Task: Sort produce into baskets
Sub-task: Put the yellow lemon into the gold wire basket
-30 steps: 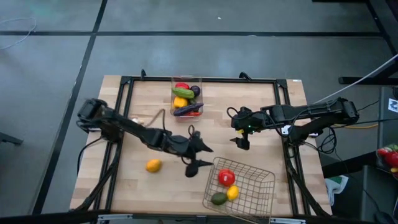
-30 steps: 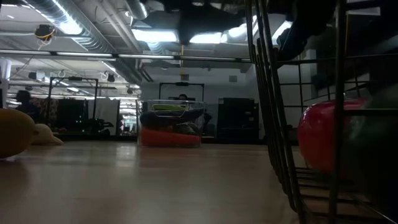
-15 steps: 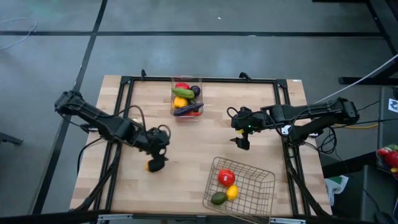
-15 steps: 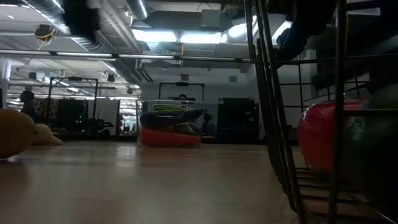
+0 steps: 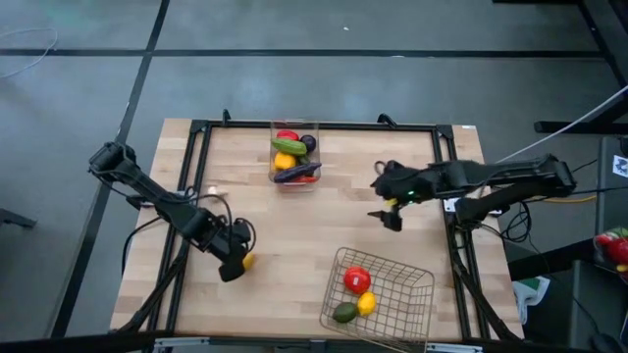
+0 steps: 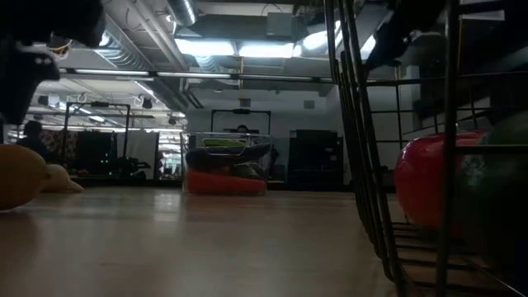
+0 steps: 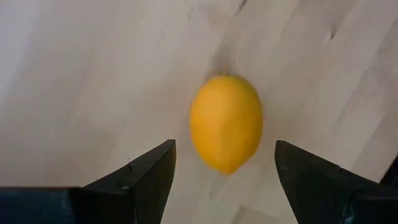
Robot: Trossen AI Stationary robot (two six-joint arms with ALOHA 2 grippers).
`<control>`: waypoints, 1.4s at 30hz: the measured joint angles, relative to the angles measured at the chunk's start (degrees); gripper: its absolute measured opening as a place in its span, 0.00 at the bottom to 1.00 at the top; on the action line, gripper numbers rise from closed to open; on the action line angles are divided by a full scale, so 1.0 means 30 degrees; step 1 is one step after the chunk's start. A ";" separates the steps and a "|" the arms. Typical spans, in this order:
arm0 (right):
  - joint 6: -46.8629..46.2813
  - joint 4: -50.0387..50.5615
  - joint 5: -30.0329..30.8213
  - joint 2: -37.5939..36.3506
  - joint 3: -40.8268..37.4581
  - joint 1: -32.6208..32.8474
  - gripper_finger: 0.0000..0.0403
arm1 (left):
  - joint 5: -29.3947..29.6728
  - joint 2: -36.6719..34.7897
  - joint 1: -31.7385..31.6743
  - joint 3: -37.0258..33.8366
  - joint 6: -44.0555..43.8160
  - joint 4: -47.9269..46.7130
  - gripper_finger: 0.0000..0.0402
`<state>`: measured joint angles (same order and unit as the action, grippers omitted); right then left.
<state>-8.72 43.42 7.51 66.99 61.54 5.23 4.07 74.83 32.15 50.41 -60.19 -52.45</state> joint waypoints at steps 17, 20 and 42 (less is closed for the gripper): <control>0.0059 -0.5095 0.1150 -0.8183 -0.6630 0.0000 0.99 | -0.0357 0.0000 0.0039 -0.3708 -0.0332 0.5394 0.66; 0.0068 -0.6765 0.1150 -0.9886 -0.8558 -0.0004 0.99 | -0.0338 -0.0017 0.0039 -0.4151 -0.0485 0.5843 0.66; -0.0006 -0.8551 0.0360 -2.2150 -1.6028 0.0000 0.99 | -0.0428 -0.0044 -0.0407 -0.5566 0.1130 0.9036 0.66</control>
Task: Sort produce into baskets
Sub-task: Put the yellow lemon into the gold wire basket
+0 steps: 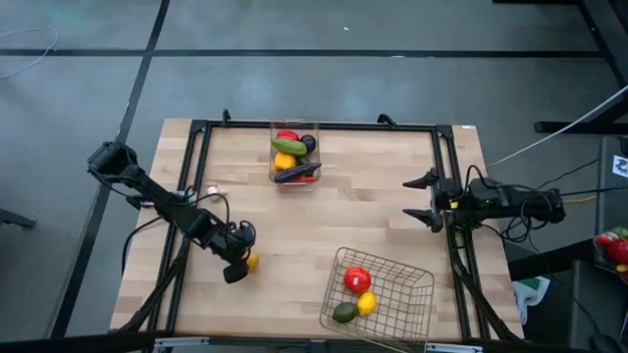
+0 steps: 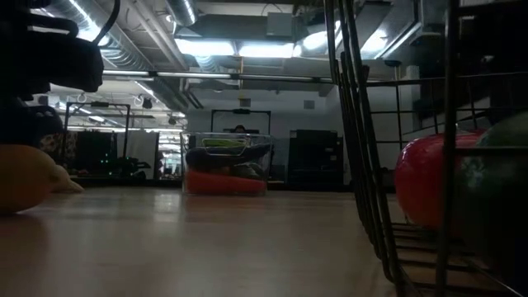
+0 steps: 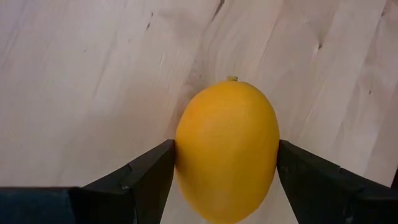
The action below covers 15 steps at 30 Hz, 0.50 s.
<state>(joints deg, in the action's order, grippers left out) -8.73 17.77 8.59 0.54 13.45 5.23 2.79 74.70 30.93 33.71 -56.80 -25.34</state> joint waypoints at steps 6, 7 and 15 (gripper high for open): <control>-0.0049 -0.0624 -0.0277 -0.0009 -0.1135 -0.0007 0.99 | 0.0008 0.0029 -0.0435 -0.0021 0.1020 0.0162 0.66; -0.0076 -0.0487 -0.0148 -0.0094 -0.1367 -0.0003 0.99 | 0.0032 0.0029 -0.0521 -0.0029 0.1083 0.0224 0.66; -0.0473 -0.0707 0.0858 -0.0108 -0.2468 -0.0007 0.99 | 0.0044 0.0044 -0.1188 -0.0036 0.1562 0.0255 0.66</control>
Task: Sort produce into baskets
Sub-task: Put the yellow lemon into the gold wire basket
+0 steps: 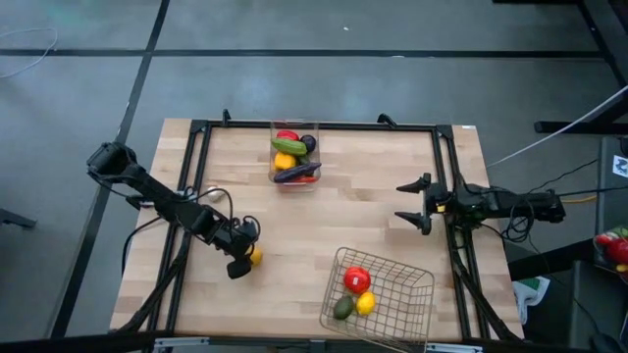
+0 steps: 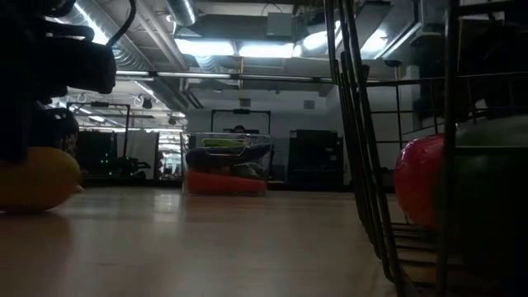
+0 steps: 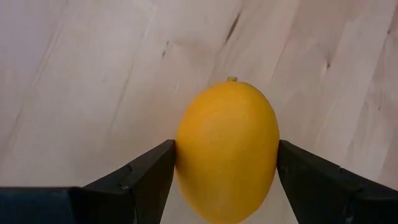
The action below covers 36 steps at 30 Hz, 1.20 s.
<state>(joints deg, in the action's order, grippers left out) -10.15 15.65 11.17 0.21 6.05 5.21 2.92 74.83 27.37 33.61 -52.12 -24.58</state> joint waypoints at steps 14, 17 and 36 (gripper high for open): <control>0.3462 -0.5257 0.1360 -0.0020 -0.1410 0.0000 0.99 | 0.0049 0.0000 -0.1110 0.0000 -0.0073 0.0078 0.66; 0.4129 -0.5561 0.1272 -0.0008 -0.1532 0.0000 0.99 | 0.0079 0.0000 -0.1303 -0.0003 -0.0080 0.0209 0.66; 0.5009 -0.5496 0.1513 0.0006 -0.1569 0.0000 0.99 | 0.1163 0.0055 -0.4520 -0.0075 0.0805 0.6234 0.66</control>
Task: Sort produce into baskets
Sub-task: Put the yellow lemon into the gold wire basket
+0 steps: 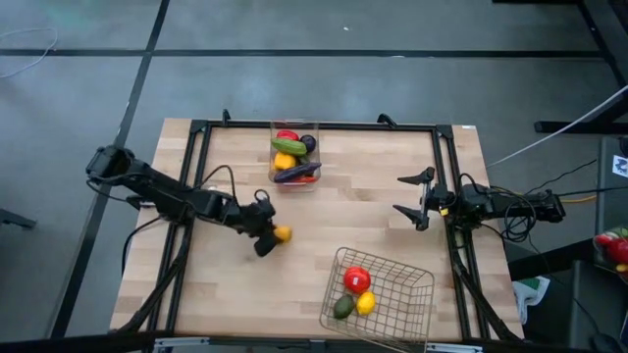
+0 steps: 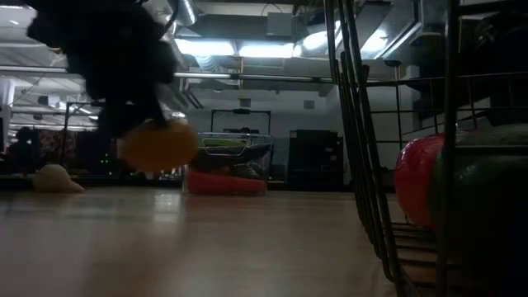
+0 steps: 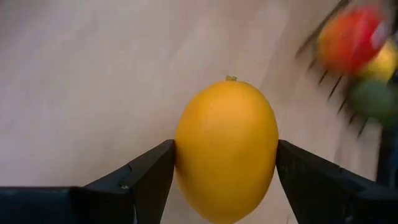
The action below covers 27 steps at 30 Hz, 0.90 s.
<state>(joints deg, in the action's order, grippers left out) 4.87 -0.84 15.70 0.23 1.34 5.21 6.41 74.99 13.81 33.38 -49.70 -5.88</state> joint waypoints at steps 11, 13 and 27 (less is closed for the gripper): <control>-0.0098 0.0042 -0.0163 0.0000 -0.0007 0.0000 0.99 | 0.0629 -0.0026 -0.4570 0.0045 0.4820 0.8282 0.66; -0.0098 0.0054 -0.0226 0.0000 -0.0007 0.0000 0.99 | 0.0732 -0.0039 -0.5569 0.0053 0.5803 0.9338 0.66; -0.0106 0.0095 -0.0437 0.0000 -0.0015 0.0000 0.99 | 0.1904 -0.0047 -1.0368 0.0067 0.9661 0.8257 0.66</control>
<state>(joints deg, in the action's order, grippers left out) 4.56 -0.56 14.39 0.23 1.30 5.21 12.12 74.85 -17.30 33.58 -20.72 18.89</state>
